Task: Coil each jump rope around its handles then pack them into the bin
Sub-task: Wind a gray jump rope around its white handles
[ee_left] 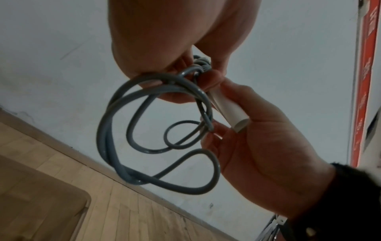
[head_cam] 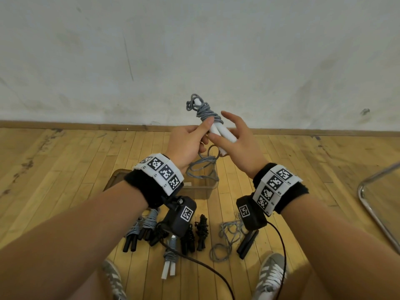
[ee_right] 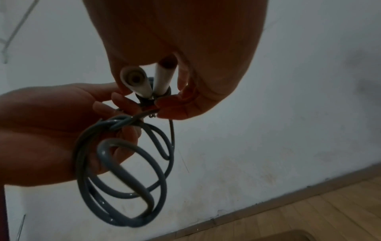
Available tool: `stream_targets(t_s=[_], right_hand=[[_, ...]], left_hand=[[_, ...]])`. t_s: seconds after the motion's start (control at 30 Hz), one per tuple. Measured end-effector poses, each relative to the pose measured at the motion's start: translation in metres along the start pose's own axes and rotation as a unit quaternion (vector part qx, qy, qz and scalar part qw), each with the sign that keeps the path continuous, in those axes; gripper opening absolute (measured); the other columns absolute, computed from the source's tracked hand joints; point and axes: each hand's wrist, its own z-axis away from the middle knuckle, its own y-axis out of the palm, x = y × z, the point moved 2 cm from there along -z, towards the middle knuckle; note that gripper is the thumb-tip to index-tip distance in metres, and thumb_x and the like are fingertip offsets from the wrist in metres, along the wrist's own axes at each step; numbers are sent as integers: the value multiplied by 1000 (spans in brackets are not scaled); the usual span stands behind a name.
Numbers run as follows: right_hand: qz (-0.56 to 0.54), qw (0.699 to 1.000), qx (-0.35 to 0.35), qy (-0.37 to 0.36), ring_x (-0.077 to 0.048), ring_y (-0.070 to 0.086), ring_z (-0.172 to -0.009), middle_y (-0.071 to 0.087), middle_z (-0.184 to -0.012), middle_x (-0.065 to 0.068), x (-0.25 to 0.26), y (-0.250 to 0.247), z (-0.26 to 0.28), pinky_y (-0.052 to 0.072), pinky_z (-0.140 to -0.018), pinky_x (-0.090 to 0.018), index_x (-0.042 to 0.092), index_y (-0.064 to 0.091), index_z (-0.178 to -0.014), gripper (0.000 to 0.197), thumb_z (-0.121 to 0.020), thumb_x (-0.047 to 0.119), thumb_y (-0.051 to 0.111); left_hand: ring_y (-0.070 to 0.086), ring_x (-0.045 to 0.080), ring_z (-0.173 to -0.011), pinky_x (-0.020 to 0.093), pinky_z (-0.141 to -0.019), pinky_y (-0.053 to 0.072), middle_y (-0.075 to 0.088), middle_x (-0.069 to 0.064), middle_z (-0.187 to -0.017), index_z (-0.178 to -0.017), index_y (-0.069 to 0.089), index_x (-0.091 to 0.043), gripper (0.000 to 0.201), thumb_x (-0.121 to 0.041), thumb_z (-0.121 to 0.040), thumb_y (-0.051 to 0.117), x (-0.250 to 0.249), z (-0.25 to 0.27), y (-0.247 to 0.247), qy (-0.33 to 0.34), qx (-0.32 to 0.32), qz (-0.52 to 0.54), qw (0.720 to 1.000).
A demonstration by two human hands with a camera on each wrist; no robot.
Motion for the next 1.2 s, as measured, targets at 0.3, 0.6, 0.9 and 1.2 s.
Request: stream_targets(t_s=[0.3,0.6,0.9,1.2], right_hand=[[-11,997,57,-50,-12,68,-76,70,-87,0,0,4,0,51,-66,-20,4,66,-110,16,-103,15,58],[106,992,-32,-63,-11,73,-85,68,-113,6,-13,-7,-7,64,-73,-36,24,41,-153,58,-99,21,63],[225,968,-18,-109,-4,54,-62,65,-87,6,-12,-5,-7,44,-58,-26,36,37,-147,44,-105,29,48],[97,992,34,-72,6,58,-101,61,-114,15,-3,2,-3,50,-84,-14,37,39,-151,47,-105,33,52]], left_hand=[[54,11,-54,20,-54,48,61,3,-68,-83,69,-3,35,-33,-100,64,0,-2,-1,-17,52,26,998],[60,9,-54,23,-59,54,65,0,-62,-101,75,-6,19,-23,-92,76,-2,-4,-7,12,19,-52,998],[58,9,-56,26,-62,53,58,-1,-63,-80,70,-2,29,-25,-97,69,0,-5,0,-20,41,6,999],[51,11,-57,26,-58,45,54,0,-67,-78,78,-14,40,-54,-82,79,0,-6,-4,-22,-3,-15,1000]])
